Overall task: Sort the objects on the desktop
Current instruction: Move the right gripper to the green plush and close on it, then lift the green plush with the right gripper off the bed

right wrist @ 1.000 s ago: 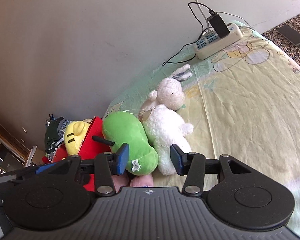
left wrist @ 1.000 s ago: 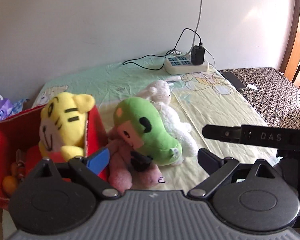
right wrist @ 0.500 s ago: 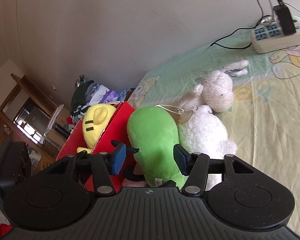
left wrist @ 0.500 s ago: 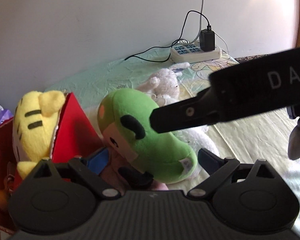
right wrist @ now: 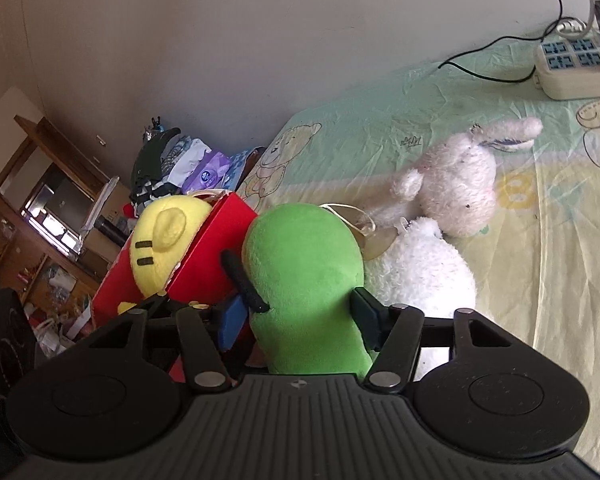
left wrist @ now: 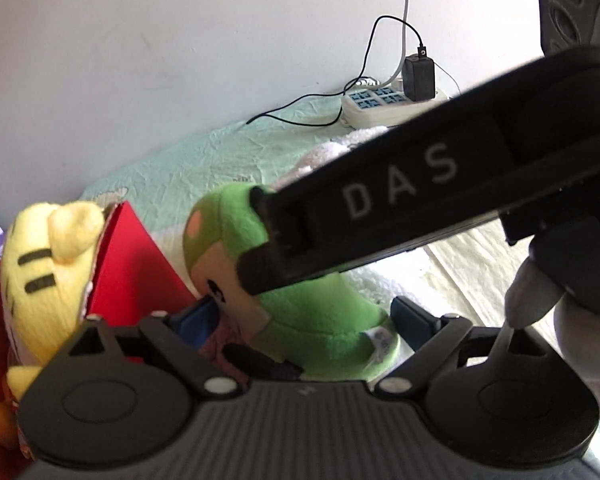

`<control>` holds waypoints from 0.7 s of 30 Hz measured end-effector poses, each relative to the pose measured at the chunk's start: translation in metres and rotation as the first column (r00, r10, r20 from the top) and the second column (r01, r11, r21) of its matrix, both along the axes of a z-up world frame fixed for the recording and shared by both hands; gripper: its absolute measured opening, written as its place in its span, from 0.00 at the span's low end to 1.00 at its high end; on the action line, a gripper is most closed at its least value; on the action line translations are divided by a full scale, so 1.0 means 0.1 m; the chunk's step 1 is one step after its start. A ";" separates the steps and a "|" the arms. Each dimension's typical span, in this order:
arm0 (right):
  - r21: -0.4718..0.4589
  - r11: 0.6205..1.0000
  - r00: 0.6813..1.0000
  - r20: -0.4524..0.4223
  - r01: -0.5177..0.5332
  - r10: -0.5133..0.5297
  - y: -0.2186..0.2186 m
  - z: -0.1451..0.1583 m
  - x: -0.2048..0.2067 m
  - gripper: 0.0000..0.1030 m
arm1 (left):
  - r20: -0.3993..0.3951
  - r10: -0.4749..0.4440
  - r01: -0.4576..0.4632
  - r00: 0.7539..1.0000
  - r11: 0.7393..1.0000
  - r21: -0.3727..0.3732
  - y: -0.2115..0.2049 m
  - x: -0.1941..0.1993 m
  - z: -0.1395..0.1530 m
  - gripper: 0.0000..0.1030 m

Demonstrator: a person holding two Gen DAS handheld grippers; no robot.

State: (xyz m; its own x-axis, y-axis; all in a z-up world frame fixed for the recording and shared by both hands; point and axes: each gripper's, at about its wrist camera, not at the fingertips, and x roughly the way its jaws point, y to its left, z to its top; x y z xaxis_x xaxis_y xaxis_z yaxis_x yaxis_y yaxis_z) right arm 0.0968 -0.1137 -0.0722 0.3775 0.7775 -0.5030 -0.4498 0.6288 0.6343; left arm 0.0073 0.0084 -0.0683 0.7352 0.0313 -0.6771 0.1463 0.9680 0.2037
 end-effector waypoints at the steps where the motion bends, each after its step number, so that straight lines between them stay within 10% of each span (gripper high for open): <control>1: 0.021 1.000 1.000 -0.017 0.006 -0.006 -0.03 -0.03 0.00 0.53 | -0.001 -0.002 0.002 1.000 1.000 -0.002 0.00 0.00 0.00 0.84; 9: 0.102 0.993 0.994 -0.088 0.067 -0.058 -0.25 -0.03 -0.17 0.48 | 0.010 -0.065 0.065 0.998 0.998 -0.024 0.00 -0.17 0.13 0.76; 21: 0.126 0.979 0.958 -0.258 0.160 -0.123 -0.52 -0.14 -0.80 0.48 | -0.090 -0.213 0.183 0.973 0.946 -0.267 0.03 -0.75 0.16 0.71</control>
